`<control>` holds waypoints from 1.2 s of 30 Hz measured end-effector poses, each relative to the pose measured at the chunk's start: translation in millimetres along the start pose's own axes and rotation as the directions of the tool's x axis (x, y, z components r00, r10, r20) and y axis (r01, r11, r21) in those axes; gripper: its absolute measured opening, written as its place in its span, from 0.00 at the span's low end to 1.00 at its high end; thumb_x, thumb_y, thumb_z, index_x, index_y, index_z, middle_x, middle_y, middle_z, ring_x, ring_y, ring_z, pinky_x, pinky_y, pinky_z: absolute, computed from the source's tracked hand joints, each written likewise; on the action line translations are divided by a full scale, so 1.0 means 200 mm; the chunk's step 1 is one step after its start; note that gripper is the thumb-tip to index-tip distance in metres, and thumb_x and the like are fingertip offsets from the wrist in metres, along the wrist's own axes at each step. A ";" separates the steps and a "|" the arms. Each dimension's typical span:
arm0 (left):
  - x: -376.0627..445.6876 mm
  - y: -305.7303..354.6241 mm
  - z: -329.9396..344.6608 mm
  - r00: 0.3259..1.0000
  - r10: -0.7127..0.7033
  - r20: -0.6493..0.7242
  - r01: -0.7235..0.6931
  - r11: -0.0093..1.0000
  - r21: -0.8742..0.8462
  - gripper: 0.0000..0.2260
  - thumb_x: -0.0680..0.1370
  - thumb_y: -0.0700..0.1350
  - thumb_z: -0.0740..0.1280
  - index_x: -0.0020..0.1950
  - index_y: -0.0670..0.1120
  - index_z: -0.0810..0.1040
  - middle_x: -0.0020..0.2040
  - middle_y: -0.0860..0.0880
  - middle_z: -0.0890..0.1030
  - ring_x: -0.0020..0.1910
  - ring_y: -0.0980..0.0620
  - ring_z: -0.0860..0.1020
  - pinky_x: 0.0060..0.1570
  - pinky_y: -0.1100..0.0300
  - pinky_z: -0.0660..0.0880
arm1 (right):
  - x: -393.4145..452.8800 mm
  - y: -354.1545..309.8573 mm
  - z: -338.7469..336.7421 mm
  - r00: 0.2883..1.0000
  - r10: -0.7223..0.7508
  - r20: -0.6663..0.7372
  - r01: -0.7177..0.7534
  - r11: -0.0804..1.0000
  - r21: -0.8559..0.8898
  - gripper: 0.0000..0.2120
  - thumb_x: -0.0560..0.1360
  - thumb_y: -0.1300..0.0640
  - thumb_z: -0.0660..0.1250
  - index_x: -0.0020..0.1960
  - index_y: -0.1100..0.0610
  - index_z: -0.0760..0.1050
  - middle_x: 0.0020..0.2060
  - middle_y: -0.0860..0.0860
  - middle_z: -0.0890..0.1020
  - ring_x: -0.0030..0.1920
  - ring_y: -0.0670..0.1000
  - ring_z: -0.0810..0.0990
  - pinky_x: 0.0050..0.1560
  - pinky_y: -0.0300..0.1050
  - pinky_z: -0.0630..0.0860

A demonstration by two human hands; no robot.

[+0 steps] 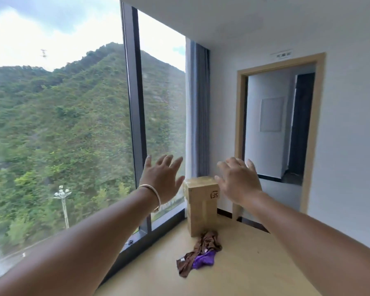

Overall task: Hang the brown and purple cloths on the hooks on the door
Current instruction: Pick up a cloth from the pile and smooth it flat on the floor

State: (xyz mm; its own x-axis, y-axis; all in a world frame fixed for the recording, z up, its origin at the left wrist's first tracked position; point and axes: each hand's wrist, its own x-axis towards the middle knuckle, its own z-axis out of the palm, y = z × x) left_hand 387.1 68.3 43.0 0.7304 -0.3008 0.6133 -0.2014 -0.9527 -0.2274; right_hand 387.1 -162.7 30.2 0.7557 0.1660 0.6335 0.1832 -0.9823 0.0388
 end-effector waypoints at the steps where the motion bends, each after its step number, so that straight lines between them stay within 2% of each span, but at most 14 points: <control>1: 0.06 0.10 0.03 1.000 0.024 -0.007 -0.025 0.999 -0.026 0.27 0.79 0.62 0.51 0.76 0.54 0.54 0.75 0.49 0.63 0.74 0.48 0.60 0.72 0.39 0.52 | -0.03 0.10 -0.01 1.000 0.029 0.005 -0.029 0.999 -0.034 0.19 0.79 0.45 0.57 0.67 0.51 0.69 0.65 0.51 0.73 0.66 0.54 0.70 0.72 0.60 0.57; 7: 0.29 0.61 0.17 0.982 0.184 -0.038 -0.188 0.966 -0.176 0.27 0.79 0.61 0.52 0.76 0.54 0.53 0.74 0.49 0.64 0.74 0.49 0.60 0.73 0.39 0.52 | -0.23 0.63 -0.08 0.974 0.223 0.034 -0.210 0.953 -0.218 0.20 0.80 0.45 0.56 0.68 0.51 0.69 0.64 0.51 0.73 0.64 0.54 0.71 0.69 0.56 0.61; 16: 0.56 1.25 0.40 0.925 0.367 -0.100 -0.379 0.873 -0.305 0.26 0.80 0.61 0.52 0.75 0.54 0.54 0.73 0.49 0.65 0.73 0.48 0.62 0.71 0.39 0.51 | -0.43 1.22 -0.04 0.882 0.467 0.072 -0.411 0.833 -0.372 0.22 0.80 0.43 0.52 0.71 0.50 0.65 0.69 0.50 0.68 0.68 0.53 0.66 0.72 0.54 0.55; 24: 1.00 1.63 0.67 0.880 0.457 -0.131 -0.470 0.798 -0.376 0.26 0.80 0.61 0.51 0.76 0.54 0.54 0.74 0.49 0.64 0.73 0.48 0.62 0.72 0.38 0.53 | -0.30 1.66 0.15 0.819 0.569 0.080 -0.485 0.759 -0.435 0.22 0.80 0.43 0.52 0.71 0.48 0.64 0.70 0.49 0.67 0.68 0.53 0.66 0.71 0.54 0.56; 33: 1.67 1.92 0.91 0.869 0.456 -0.193 -0.493 0.763 -0.418 0.25 0.80 0.60 0.52 0.76 0.53 0.54 0.74 0.49 0.64 0.73 0.48 0.63 0.72 0.38 0.52 | 0.15 2.14 0.33 0.816 0.576 0.050 -0.481 0.724 -0.493 0.21 0.80 0.43 0.52 0.71 0.49 0.65 0.67 0.49 0.69 0.63 0.53 0.71 0.67 0.52 0.60; 36: 1.82 2.03 1.01 0.869 0.457 -0.188 -0.491 0.755 -0.434 0.24 0.80 0.60 0.52 0.75 0.53 0.56 0.73 0.50 0.65 0.72 0.48 0.64 0.72 0.39 0.53 | 0.21 2.28 0.41 0.813 0.579 0.055 -0.480 0.721 -0.499 0.21 0.80 0.43 0.52 0.71 0.49 0.64 0.68 0.49 0.68 0.64 0.53 0.70 0.68 0.52 0.60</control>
State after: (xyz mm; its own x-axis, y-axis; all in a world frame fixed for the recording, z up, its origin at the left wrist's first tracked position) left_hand 703.2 -418.5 20.8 0.4201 -0.7048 0.5717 -0.7940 -0.5904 -0.1445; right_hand 553.7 -595.8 12.3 0.7552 -0.4295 0.4952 -0.5444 -0.8317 0.1089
